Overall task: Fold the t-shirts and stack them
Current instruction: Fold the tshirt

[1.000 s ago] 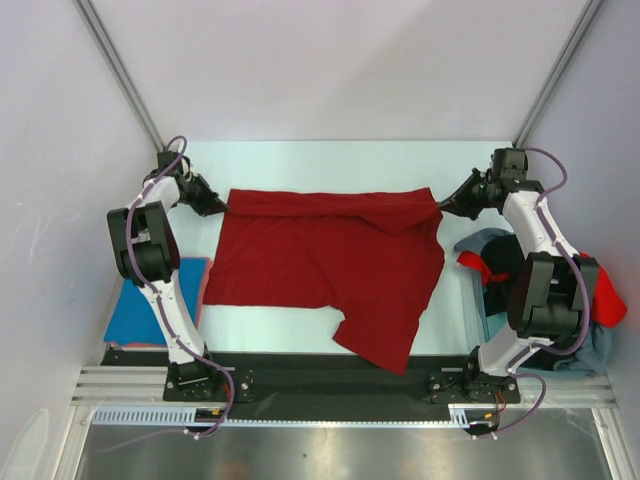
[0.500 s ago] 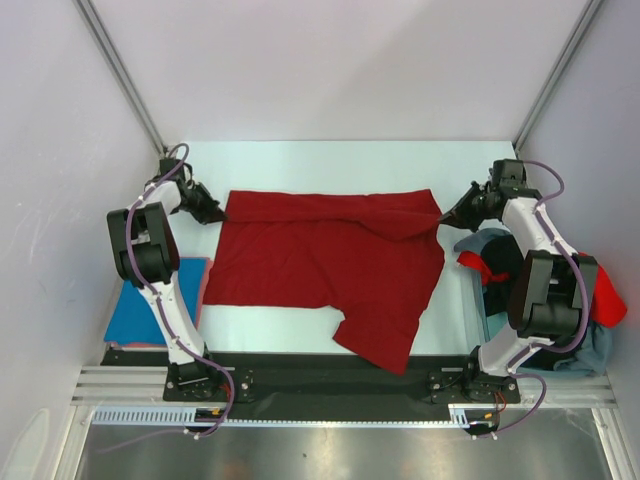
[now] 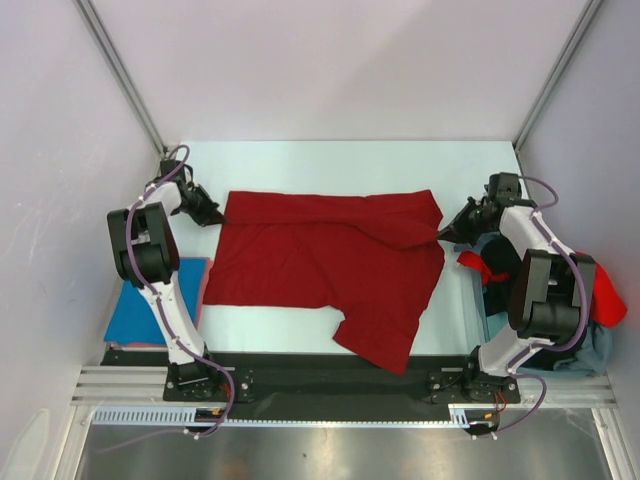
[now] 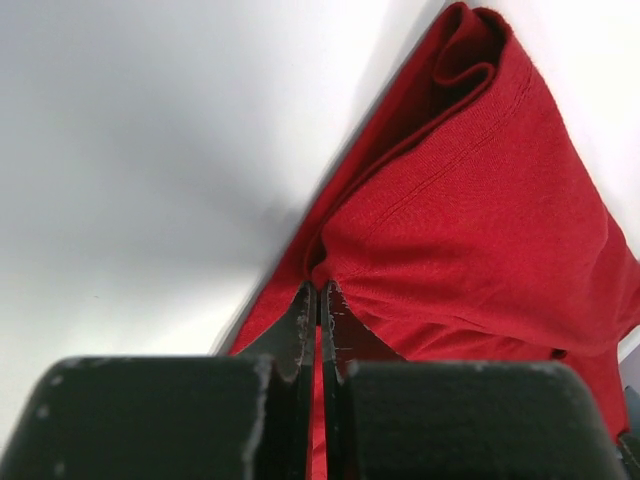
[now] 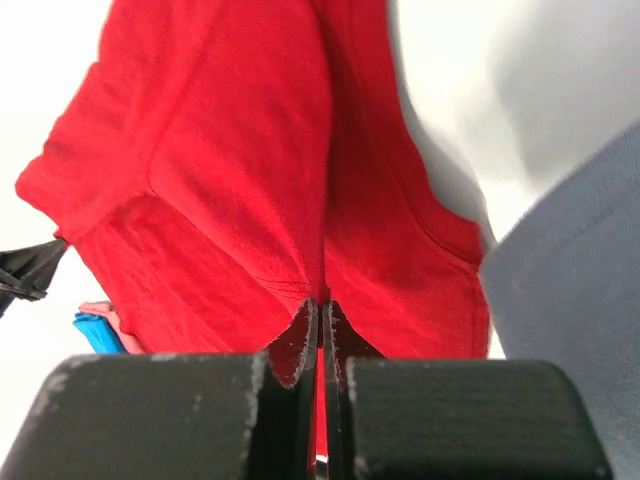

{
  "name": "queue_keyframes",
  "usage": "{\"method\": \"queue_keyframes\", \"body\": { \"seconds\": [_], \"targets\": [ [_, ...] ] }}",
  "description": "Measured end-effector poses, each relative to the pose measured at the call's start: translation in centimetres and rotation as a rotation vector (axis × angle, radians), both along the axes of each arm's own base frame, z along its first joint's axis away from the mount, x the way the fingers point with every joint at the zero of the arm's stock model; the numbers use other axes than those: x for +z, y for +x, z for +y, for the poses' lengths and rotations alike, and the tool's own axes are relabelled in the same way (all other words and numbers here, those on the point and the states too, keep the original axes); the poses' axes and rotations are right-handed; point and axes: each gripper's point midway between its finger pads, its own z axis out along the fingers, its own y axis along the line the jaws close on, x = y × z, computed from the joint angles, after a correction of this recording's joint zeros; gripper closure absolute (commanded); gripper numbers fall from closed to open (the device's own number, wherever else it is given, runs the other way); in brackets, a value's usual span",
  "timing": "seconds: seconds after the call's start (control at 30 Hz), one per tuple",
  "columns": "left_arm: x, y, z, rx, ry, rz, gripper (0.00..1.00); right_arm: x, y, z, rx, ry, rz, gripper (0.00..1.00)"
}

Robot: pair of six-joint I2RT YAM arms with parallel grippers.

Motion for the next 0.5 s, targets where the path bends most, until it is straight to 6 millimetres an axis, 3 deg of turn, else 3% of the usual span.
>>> {"method": "queue_keyframes", "body": {
  "seconds": [0.33, 0.5],
  "targets": [
    [-0.1, -0.1, 0.2, -0.001, 0.016, 0.002, 1.00, -2.1, -2.3, 0.7, 0.022, 0.014, 0.063, 1.00],
    [-0.2, -0.2, 0.4, 0.003, 0.025, 0.009, 1.00, -2.2, -2.6, 1.5, 0.047, 0.020, 0.066, 1.00]
  ]
}}
